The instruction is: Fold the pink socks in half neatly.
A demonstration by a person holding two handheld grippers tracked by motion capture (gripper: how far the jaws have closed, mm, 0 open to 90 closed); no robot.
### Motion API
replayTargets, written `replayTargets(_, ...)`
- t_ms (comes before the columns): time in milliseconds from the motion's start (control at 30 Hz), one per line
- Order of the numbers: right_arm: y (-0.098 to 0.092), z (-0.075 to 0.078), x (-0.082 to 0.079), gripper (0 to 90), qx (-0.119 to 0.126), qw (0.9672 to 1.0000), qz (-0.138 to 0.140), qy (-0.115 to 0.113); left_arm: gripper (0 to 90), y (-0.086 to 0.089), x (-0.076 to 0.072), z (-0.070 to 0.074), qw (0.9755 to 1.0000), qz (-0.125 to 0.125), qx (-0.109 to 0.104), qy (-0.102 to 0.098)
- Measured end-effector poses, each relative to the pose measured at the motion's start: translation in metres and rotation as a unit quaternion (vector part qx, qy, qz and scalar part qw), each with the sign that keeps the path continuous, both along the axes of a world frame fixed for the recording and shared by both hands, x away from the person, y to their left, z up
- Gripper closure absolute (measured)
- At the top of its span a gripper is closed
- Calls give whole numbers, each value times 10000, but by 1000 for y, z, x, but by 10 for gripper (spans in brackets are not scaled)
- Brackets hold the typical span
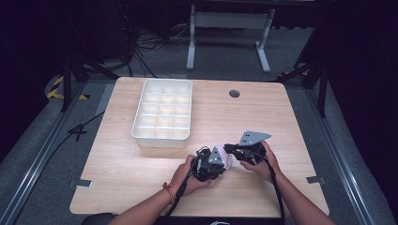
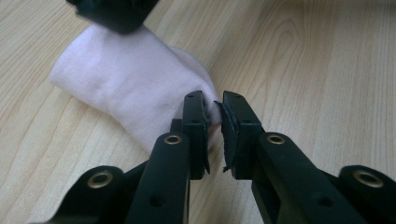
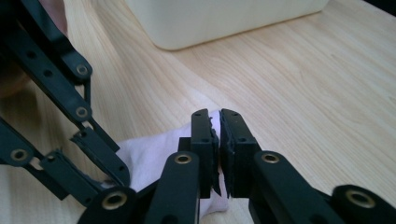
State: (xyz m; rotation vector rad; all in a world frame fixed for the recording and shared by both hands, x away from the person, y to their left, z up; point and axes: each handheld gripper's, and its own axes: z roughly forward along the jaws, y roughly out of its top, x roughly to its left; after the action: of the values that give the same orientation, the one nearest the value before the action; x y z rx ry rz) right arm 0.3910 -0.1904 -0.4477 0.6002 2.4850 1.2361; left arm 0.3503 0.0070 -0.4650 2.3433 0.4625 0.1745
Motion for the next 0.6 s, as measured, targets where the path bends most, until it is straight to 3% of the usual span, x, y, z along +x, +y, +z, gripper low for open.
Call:
replayTargets(200,6,-13,2,861,-275,9996,82,1,794,-2,-2,-1,9999,-54,58,-103)
replayTargets(400,4,-20,2,871,-205,9997,20,103,790,-5,-5,-1,9996,-82,124,-226)
replayTargets(600,4,-22,1,874,-211,9997,1,81,781,-4,-11,7,9992,-298,234,-101)
